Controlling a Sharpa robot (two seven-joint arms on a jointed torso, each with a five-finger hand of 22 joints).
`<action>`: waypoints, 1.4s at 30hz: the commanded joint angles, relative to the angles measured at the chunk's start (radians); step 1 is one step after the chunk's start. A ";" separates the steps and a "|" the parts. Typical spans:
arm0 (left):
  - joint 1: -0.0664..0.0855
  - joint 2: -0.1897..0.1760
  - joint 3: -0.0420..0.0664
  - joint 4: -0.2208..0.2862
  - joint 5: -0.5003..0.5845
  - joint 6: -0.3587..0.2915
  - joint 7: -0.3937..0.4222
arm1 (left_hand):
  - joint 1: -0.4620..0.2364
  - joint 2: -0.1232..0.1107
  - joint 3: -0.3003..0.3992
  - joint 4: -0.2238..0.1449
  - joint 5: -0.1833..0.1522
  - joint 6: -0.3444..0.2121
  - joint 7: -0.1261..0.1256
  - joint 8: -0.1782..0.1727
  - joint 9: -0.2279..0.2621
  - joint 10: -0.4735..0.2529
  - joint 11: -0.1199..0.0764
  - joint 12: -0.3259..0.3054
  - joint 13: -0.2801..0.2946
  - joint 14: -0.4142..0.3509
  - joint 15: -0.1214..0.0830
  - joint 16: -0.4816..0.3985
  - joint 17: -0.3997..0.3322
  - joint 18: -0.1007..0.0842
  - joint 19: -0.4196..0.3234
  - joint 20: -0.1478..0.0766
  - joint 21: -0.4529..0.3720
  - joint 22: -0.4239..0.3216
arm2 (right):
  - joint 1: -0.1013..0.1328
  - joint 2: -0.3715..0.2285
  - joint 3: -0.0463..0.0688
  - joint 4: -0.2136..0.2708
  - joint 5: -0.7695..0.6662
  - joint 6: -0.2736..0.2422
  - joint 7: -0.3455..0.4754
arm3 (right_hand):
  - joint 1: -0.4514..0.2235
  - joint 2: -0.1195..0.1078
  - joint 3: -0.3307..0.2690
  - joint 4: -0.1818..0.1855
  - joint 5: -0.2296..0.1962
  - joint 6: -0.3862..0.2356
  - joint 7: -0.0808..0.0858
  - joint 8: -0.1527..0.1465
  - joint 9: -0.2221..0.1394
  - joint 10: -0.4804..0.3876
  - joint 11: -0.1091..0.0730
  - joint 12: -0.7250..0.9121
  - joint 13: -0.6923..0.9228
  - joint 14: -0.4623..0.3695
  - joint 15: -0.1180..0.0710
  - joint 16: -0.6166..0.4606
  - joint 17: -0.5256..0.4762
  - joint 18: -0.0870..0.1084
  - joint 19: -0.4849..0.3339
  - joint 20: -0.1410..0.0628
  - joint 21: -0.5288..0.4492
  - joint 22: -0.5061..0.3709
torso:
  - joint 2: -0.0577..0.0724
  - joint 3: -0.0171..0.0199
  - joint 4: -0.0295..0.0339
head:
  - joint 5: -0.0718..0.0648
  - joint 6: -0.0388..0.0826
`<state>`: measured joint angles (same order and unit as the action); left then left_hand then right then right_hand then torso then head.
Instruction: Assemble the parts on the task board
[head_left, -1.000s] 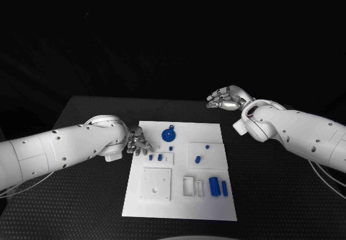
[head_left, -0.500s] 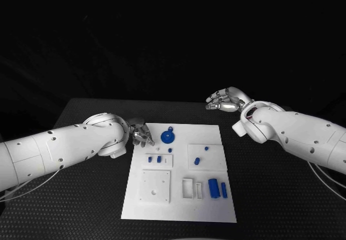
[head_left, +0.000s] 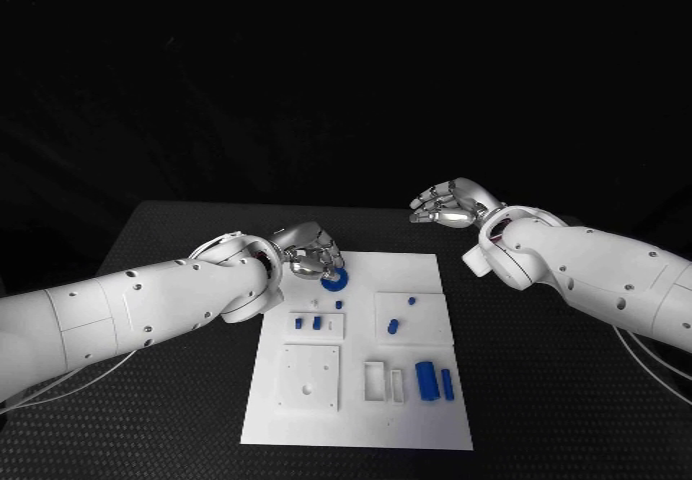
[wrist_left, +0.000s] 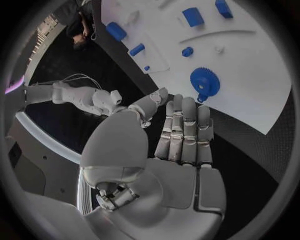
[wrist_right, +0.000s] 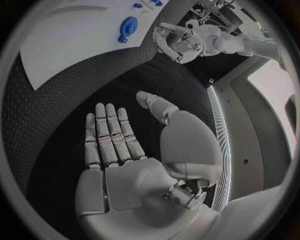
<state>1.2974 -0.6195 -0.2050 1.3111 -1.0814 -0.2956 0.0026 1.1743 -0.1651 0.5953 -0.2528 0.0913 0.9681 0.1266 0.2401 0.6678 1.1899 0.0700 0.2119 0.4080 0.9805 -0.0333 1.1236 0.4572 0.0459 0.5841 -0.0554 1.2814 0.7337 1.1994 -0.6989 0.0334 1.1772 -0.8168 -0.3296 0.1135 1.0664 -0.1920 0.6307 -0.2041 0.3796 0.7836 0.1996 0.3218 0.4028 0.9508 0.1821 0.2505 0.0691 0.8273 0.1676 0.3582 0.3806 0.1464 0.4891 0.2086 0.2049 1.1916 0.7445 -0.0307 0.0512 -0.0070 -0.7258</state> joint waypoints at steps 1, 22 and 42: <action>-0.001 0.014 -0.009 -0.008 -0.150 -0.015 0.111 | -0.008 -0.019 -0.007 0.008 -0.031 -0.010 -0.002 -0.010 -0.004 -0.005 0.007 -0.012 -0.006 0.002 0.006 -0.002 0.002 -0.002 0.003 -0.071 -0.003 -0.001 | 0.000 0.003 0.000 0.001 -0.003 0.009 0.011 | -0.004 0.002 -0.005 -0.003 0.005 -0.006 0.011 0.004 -0.001 0.006 0.000 -0.003 0.000 0.001 0.008 -0.004 -0.001 -0.016 0.003 -0.002 -0.006 0.002 | 0.000 0.0005 -0.0023 | 0.002 0.001; -0.033 0.087 -0.031 -0.093 -0.338 0.076 0.033 | -0.029 -0.063 -0.034 0.083 -0.039 -0.019 -0.003 -0.016 -0.041 0.008 0.015 -0.099 -0.051 0.027 0.010 0.037 0.037 0.017 0.031 -0.068 0.010 0.006 | 0.000 0.005 0.000 0.003 -0.003 0.011 0.012 | -0.004 0.003 -0.006 -0.003 0.005 -0.006 0.011 0.004 -0.001 0.006 0.000 -0.004 0.000 0.001 0.008 -0.004 -0.002 -0.016 0.004 -0.002 -0.007 0.003 | 0.001 0.0004 -0.0017 | -0.001 -0.001; -0.051 0.102 -0.031 -0.126 -0.356 0.104 0.022 | -0.008 -0.037 -0.028 0.091 0.039 -0.007 0.001 -0.004 -0.051 0.030 0.012 -0.120 -0.057 0.030 0.005 0.083 0.063 0.027 0.041 -0.068 0.023 0.021 | 0.000 0.005 0.000 0.004 0.000 0.013 0.013 | -0.004 0.004 -0.006 -0.004 0.006 -0.005 0.011 0.004 -0.002 0.007 0.000 -0.005 0.000 0.001 0.007 -0.004 -0.002 -0.016 0.005 -0.002 -0.009 0.005 | 0.000 -0.0011 -0.0006 | -0.007 -0.005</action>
<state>1.2478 -0.5221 -0.2367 1.1855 -1.4233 -0.2014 0.0265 1.1598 -0.2034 0.5642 -0.1608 0.1271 0.9593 0.1251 0.2322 0.6180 1.2119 0.0806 0.0955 0.3525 1.0099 -0.0266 1.2043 0.5198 0.0622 0.6203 -0.0587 1.3010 0.7536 1.1995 -0.6944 0.0334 1.1795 -0.8168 -0.3290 0.1144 1.0665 -0.1920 0.6279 -0.2069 0.3796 0.7836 0.1996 0.3215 0.4028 0.9508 0.1822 0.2506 0.0691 0.8273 0.1676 0.3582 0.3800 0.1464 0.4891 0.2086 0.2010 1.1944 0.7447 -0.0313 0.0501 -0.0130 -0.7312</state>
